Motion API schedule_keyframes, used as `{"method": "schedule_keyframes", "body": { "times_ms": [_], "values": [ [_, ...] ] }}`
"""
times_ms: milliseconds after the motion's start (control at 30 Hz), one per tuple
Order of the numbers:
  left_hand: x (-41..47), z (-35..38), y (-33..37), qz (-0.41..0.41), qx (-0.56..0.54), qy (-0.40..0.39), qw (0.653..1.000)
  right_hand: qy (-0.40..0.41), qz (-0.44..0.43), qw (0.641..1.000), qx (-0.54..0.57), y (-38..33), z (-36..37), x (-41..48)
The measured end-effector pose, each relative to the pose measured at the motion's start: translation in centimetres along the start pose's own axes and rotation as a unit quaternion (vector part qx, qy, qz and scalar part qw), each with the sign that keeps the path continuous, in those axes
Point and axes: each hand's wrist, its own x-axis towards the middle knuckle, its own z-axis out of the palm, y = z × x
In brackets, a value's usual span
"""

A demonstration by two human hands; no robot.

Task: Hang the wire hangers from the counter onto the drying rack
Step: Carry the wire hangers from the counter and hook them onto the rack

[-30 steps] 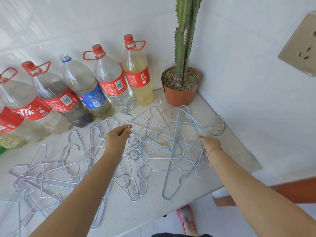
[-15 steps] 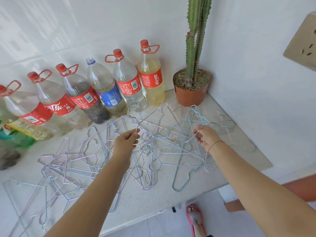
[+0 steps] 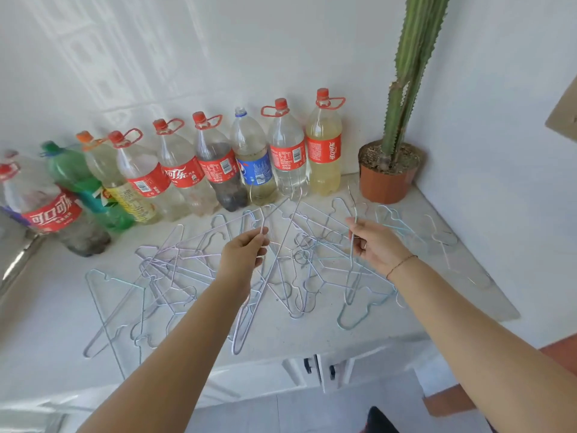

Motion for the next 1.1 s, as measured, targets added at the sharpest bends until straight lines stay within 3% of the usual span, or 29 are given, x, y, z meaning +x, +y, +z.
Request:
{"method": "schedule_keyframes", "body": {
  "times_ms": [233, 567, 833, 1100],
  "values": [
    [-6.3, -3.1, 1.5, 0.019, -0.047, 0.067, 0.996, -0.162, 0.019, 0.986, -0.044, 0.2, 5.5, -2.4],
    [-20.3, -6.5, 0.4, 0.058, -0.113, 0.265, 0.956, -0.372, 0.024, 0.917, -0.146, 1.0, 11.6, -9.5],
    [-36.6, -7.8, -2.9, 0.05, -0.159, 0.427, 0.889, -0.532, 0.055, 0.823, -0.189, 4.6, 14.6, -20.9],
    [-56.2, -9.1, -7.4, 0.075, -0.187, 0.57, 0.796, -0.692, 0.114, 0.688, -0.183, 8.4, 17.0, -38.7]
  ]
}}
